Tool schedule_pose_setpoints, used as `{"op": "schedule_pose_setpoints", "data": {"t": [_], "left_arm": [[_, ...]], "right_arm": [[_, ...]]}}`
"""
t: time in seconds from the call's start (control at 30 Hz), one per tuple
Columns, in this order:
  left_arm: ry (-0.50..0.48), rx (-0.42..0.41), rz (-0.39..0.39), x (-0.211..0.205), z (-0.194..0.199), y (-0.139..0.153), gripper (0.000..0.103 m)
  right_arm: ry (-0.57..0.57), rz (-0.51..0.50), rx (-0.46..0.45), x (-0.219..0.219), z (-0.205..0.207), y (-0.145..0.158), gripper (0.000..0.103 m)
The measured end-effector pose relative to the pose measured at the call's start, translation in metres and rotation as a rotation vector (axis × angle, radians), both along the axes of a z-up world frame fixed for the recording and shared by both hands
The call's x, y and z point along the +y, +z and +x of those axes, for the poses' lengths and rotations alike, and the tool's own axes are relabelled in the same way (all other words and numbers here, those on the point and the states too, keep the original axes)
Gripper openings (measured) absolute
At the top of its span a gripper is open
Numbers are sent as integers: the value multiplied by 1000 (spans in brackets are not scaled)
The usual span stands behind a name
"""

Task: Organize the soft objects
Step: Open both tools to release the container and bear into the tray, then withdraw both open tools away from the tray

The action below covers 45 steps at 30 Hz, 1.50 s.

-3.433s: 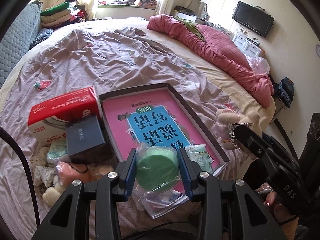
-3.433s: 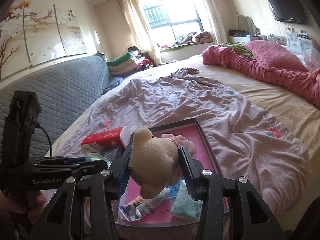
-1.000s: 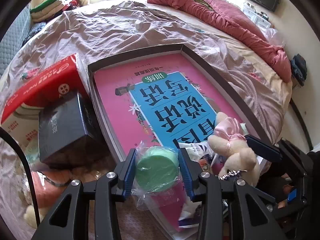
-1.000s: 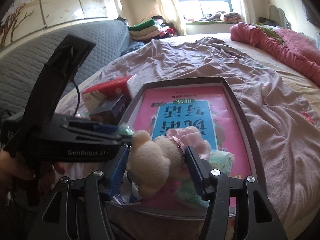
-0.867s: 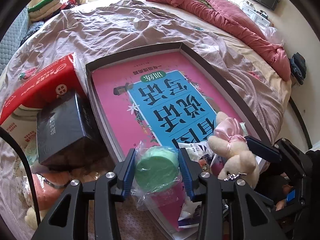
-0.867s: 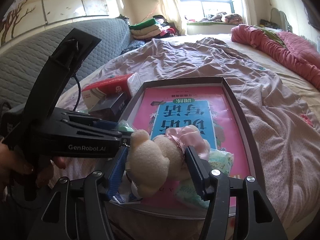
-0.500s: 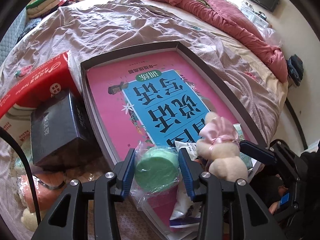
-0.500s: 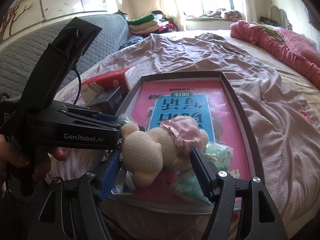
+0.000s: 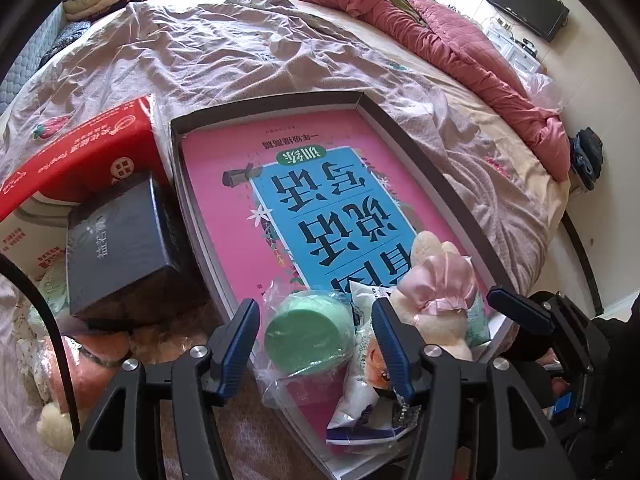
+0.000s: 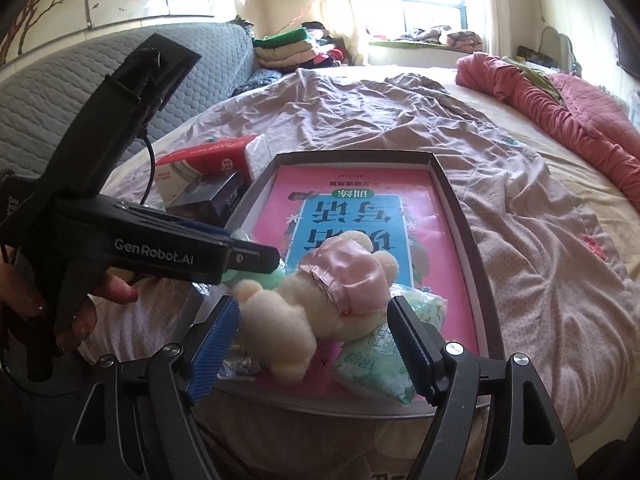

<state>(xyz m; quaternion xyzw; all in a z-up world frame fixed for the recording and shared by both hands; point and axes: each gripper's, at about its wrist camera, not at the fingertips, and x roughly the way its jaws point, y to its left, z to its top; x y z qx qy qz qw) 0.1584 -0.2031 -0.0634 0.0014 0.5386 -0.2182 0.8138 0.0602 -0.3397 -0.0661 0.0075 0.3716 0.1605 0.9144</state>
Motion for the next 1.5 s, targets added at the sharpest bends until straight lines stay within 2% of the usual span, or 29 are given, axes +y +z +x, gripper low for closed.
{"op": "schedule_pose_setpoints", "data": {"t": [0.5, 0.7, 0.87, 1.13, 1.3, 1.5], "left_arm": [[38, -100, -4, 26, -20, 43, 70], [68, -136, -8, 43, -30, 60, 73], [84, -170, -19, 58, -42, 75, 78], [115, -200, 1, 78, -57, 86, 80], [154, -216, 12, 104, -67, 92, 81], [222, -228, 38, 146, -77, 97, 81]], "right_arm": [[-72, -48, -56, 4, -10, 32, 78], [-106, -27, -81, 6, -15, 50, 79], [-113, -28, -102, 11, -18, 62, 80], [-99, -24, -109, 25, -22, 72, 81], [-91, 12, -91, 34, -21, 77, 82], [-66, 10, -115, 52, -23, 88, 82]]}}
